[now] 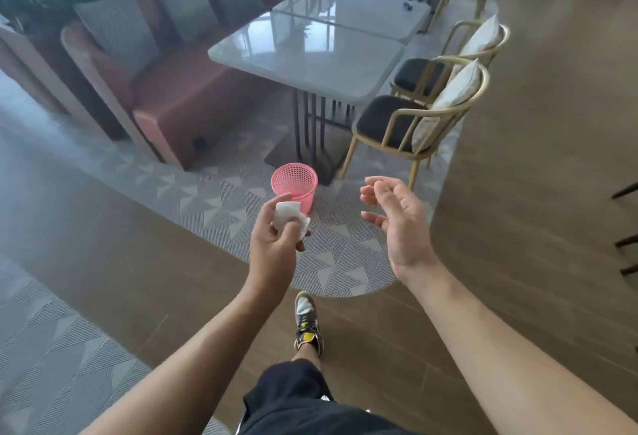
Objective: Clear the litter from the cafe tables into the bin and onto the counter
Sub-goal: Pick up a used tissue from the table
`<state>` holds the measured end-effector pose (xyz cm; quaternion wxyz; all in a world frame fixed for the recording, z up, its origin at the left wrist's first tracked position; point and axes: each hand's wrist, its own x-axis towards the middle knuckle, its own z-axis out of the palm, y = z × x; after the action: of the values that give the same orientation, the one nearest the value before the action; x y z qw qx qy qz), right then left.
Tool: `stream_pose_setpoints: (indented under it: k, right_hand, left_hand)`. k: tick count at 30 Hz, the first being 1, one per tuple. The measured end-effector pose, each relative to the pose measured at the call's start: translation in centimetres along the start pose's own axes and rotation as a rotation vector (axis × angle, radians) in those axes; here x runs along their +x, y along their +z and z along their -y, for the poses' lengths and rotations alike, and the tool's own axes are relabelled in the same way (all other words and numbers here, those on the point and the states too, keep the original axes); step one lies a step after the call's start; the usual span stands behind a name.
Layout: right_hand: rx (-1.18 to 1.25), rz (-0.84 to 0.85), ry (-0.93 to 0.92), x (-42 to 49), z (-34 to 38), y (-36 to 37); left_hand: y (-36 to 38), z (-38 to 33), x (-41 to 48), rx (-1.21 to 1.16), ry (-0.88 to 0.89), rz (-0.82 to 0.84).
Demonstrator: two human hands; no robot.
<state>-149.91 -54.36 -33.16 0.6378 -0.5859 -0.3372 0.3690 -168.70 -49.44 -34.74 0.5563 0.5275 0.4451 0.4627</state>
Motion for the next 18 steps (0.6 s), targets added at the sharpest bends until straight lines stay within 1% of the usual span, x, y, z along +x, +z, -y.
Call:
stream_pose_setpoints:
  k: [4,9,14,18]
  right_hand:
    - [-0.019,-0.008,0.022,9.6,-1.2,1.5]
    - [-0.046,-0.005,0.066,20.8,-1.3,3.9]
    - [-0.049,-0.014,0.101,28.4,-1.8,5.0]
    - [-0.028,-0.026,0.142,34.3,-3.1,5.1]
  left_hand:
    - [1.9,1.4,9.9,-0.013,-0.026,0.031]
    - [3.3,1.4,22.0,0.029,-0.046,-0.001]
    - [4.9,1.9,30.0,0.063,-0.076,-0.018]
    - [6.9,2.9,35.2,0.047,-0.148,-0.044]
